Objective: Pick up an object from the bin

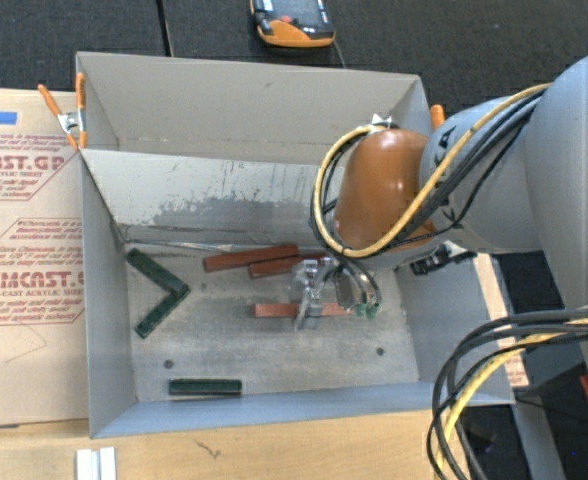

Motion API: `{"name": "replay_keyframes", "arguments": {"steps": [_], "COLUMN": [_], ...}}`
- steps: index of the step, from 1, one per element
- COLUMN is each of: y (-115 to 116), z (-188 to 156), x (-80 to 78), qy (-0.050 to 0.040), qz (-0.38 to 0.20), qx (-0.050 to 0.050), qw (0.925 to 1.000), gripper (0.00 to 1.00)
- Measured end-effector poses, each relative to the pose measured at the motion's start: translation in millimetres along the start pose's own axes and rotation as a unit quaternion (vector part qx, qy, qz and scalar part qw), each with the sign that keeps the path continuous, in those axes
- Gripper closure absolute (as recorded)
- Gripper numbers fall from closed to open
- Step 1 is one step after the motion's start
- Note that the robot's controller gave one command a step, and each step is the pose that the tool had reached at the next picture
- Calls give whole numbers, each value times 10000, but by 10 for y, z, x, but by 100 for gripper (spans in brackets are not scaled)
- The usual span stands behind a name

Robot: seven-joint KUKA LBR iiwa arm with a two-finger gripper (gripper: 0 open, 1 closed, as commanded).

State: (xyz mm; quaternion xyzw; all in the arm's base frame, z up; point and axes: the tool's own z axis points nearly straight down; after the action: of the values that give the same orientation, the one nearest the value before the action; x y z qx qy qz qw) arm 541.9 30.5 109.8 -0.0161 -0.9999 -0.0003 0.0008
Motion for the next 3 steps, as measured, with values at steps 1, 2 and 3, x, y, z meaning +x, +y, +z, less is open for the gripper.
{"name": "replay_keyframes", "arguments": {"steps": [1, 2, 3], "y": [2, 3, 5], "z": [-124, -315, -451], "x": [-6, 12, -10], "qy": [-12, 15, -33], "qz": [-1, -2, -2], "qx": [-1, 0, -4], "qw": [10000, 10000, 10000], "gripper": [100, 100, 100]}}
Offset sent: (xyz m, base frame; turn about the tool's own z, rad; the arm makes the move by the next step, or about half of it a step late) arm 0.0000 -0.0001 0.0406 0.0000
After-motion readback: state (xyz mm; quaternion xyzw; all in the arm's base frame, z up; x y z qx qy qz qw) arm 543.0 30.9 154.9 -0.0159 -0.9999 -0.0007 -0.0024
